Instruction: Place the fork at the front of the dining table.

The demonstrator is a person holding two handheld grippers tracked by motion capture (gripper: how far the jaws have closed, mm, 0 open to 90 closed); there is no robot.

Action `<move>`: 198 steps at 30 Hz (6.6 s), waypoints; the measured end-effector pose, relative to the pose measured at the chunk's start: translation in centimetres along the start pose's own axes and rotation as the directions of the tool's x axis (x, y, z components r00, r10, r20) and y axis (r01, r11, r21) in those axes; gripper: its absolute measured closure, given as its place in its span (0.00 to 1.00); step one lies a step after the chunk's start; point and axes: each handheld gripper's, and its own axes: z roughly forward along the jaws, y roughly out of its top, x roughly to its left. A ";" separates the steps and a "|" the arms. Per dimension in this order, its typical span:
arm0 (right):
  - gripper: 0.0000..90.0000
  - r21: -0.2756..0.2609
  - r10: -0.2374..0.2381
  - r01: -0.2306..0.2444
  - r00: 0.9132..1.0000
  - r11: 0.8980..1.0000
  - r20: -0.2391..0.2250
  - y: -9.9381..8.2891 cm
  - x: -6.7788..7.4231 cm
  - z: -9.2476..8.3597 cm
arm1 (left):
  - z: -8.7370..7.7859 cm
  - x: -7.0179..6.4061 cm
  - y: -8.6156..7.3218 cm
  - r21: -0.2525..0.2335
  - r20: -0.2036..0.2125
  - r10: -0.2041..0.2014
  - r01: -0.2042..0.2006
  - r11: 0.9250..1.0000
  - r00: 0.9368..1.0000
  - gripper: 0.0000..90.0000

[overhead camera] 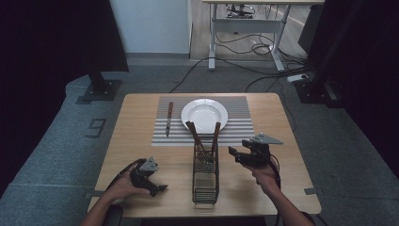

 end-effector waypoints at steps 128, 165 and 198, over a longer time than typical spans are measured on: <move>0.89 -0.338 -0.022 0.015 1.000 0.941 -0.016 9.2 -1.8 -4.6 | 0.0 0.0 0.0 0.000 -0.002 -0.001 0.001 1.000 1.000 0.00; 0.89 -0.187 -0.018 0.045 0.989 0.981 0.145 7.1 -5.5 -0.8 | 0.0 0.0 0.0 0.000 0.001 0.004 -0.004 1.000 1.000 0.00; 0.89 -0.050 -0.040 0.053 0.971 0.997 0.236 7.9 -7.6 6.3 | 0.0 0.0 0.0 -0.002 0.001 0.004 -0.004 1.000 1.000 0.00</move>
